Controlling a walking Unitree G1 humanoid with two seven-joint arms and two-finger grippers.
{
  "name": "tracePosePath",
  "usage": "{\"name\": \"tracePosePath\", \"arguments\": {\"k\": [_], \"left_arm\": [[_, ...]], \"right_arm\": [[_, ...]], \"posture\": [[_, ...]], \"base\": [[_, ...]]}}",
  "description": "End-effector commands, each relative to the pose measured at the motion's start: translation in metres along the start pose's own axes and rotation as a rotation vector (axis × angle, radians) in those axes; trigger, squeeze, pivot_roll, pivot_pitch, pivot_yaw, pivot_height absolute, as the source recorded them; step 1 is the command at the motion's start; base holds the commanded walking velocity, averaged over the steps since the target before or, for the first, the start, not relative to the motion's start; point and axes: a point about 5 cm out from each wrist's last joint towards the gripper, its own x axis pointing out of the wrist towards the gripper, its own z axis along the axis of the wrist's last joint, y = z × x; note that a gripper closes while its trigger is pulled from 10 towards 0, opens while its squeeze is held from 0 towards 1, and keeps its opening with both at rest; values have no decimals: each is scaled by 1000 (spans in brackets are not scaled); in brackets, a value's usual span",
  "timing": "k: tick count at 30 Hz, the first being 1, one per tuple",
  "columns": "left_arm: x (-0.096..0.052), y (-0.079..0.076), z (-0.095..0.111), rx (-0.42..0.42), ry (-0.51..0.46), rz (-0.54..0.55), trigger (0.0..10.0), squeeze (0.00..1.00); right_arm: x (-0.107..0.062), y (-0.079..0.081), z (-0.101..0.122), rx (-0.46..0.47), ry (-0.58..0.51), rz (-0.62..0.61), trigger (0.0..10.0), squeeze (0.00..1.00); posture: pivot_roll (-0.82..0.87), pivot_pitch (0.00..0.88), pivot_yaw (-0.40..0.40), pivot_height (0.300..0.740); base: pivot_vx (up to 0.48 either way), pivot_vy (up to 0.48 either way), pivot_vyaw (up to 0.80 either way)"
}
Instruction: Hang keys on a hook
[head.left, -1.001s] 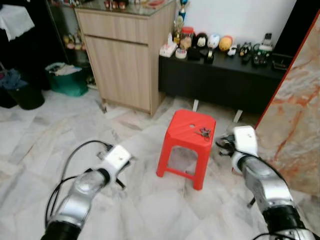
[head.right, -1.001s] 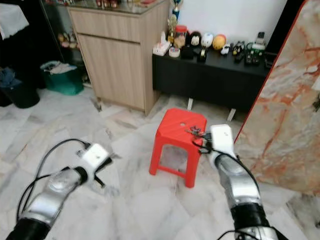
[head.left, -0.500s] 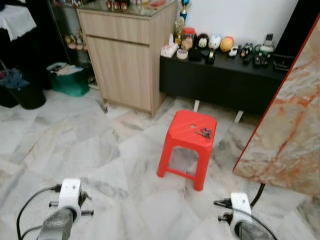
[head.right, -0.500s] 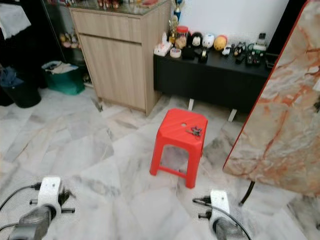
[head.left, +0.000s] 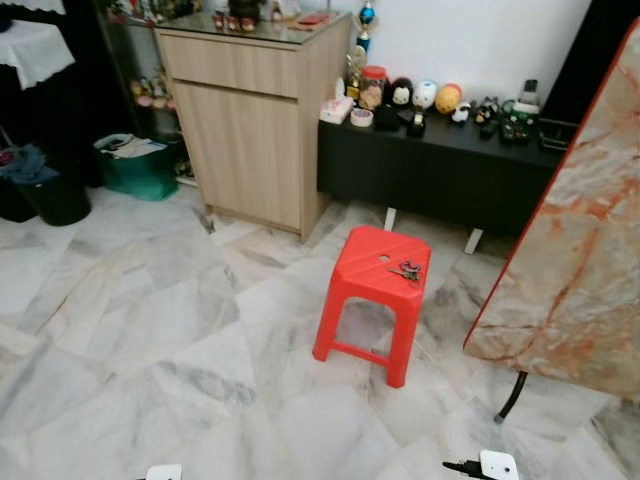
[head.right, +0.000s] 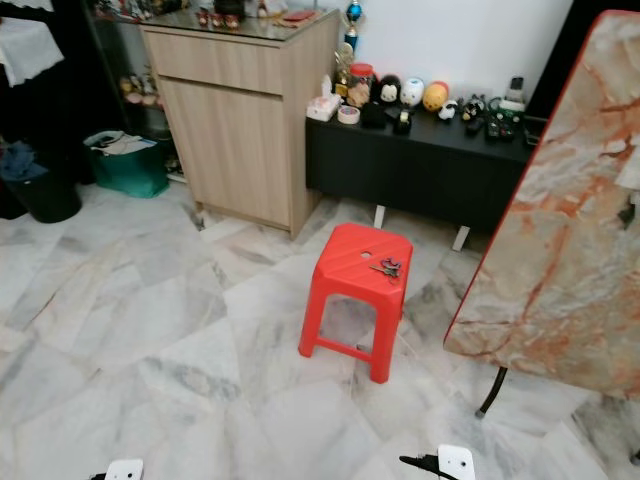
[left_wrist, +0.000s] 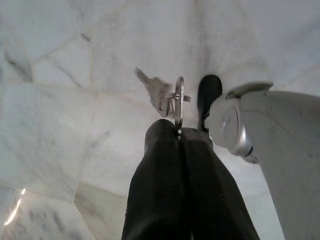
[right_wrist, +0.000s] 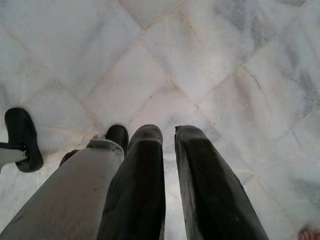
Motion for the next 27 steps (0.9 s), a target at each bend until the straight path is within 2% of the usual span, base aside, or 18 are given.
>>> {"name": "tracePosePath", "arguments": {"k": [1, 6, 12, 14, 17, 21, 27], "left_arm": [[1, -3, 3, -12, -11, -1, 10000, 0], [1, -5, 4, 23, -10, -5, 10000, 0], [2, -9, 9, 16, -23, -13, 10000, 0], [2, -10, 10, -31, -24, -10, 10000, 0], [2, -9, 9, -17, -17, -9, 10000, 0], [2, -10, 7, -10, -17, -15, 10000, 0], [2, -16, 6, 15, -12, -33, 10000, 0]], "right_arm": [[0, -3, 1, -13, -4, -4, 10000, 0], [0, -5, 6, -20, -3, -6, 10000, 0], [0, -4, 8, -43, 3, -5, 10000, 0], [0, -3, 10, -58, -2, 8, 10000, 0], [0, -3, 11, -57, -5, 11, 10000, 0], [0, -3, 7, -57, -2, 14, 10000, 0], [-1, -8, -2, -49, 14, 11, 10000, 0]], "posture": [[61, 0, -51, 726], [58, 0, -50, 726], [66, 0, -61, 726], [74, 0, -70, 726], [78, 0, -68, 726], [87, 0, -58, 726], [82, 0, -43, 726]], "base": [[0, 0, 0], [0, 0, -190], [0, 0, -775], [0, 0, -769], [0, 0, -765], [0, 0, -763], [0, -270, -758]]}}
